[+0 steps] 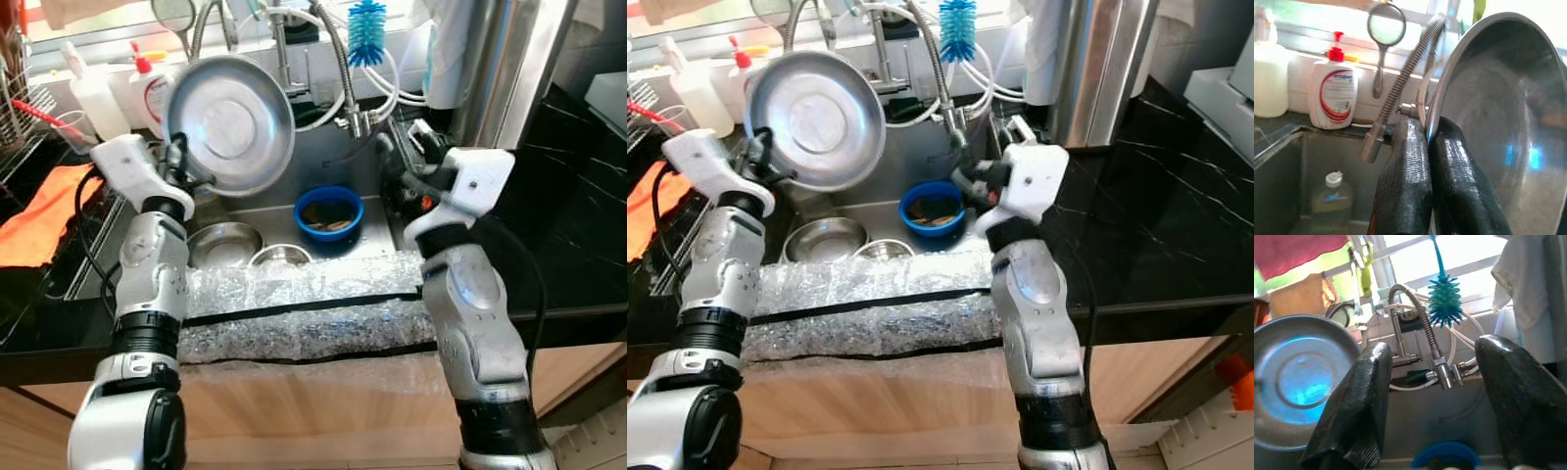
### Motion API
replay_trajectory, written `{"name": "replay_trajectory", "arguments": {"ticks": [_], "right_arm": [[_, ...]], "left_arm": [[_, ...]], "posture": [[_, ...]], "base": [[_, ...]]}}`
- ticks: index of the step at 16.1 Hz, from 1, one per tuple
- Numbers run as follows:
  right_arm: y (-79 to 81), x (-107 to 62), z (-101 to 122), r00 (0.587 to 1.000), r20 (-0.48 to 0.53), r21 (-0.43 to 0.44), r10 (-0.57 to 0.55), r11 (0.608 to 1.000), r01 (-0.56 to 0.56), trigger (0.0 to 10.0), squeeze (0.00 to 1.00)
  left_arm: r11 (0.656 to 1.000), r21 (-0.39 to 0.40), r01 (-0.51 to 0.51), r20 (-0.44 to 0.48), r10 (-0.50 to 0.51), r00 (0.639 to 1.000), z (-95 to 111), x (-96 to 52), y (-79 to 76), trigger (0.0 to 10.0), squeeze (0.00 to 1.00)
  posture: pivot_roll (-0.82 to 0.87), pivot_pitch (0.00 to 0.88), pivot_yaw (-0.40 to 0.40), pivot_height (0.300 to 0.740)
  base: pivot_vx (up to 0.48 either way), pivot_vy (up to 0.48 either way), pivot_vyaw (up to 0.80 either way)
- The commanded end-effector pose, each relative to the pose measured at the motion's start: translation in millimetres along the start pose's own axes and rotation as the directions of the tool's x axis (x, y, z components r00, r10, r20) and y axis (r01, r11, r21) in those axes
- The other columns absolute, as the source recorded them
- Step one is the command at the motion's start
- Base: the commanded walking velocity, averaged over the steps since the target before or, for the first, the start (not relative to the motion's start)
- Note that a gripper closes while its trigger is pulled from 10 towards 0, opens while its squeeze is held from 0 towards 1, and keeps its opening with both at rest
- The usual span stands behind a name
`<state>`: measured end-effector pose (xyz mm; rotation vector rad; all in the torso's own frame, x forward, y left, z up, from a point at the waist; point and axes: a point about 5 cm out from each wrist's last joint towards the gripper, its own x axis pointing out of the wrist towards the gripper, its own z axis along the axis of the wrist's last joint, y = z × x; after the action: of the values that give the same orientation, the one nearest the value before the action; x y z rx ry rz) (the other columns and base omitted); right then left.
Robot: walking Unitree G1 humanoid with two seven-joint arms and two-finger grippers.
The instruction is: Kitchen organization
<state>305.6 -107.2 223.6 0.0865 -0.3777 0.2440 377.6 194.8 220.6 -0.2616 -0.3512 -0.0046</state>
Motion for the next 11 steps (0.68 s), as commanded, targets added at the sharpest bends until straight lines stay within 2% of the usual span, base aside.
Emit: {"name": "replay_trajectory", "arguments": {"ticks": [1, 5, 8, 11], "right_arm": [[7.5, -5.4, 4.4, 1.000, 0.014, -0.027, 0.020, 0.999, -0.020, 10.0, 0.00], [-0.3, -19.7, -1.2, 0.999, -0.018, -0.050, -0.045, 0.998, 0.044, 10.0, 0.00], [-5.1, -22.9, -0.7, 0.997, -0.023, -0.062, -0.069, 0.996, 0.068, 10.0, 0.00], [-5.9, -22.6, -0.9, 0.996, -0.029, -0.066, -0.079, 0.995, 0.077, 10.0, 0.00]], "left_arm": [[0.993, 0.119, 0.022, -0.032, -0.018, 0.999, -4.3, -4.8, 9.5, 10.0, 0.00], [0.961, 0.272, 0.046, -0.100, -0.019, 0.995, -14.2, -14.2, 28.1, 10.0, 0.00], [0.949, 0.311, 0.045, -0.143, 0.000, 0.990, -19.5, -16.0, 35.5, 10.0, 0.00], [0.947, 0.315, 0.061, -0.197, 0.002, 0.980, -28.8, -14.5, 31.8, 10.0, 0.00]], "posture": [[-0.17, 0.007, 0.142, 0.740], [-0.17, 0.014, 0.140, 0.740], [-0.18, 0.009, 0.140, 0.740], [-0.18, 0.007, 0.139, 0.740]], "base": [[0.000, 0.000, 0.00], [0.000, 0.000, 0.00], [0.000, 0.000, 0.00], [0.000, 0.000, 0.00]]}}
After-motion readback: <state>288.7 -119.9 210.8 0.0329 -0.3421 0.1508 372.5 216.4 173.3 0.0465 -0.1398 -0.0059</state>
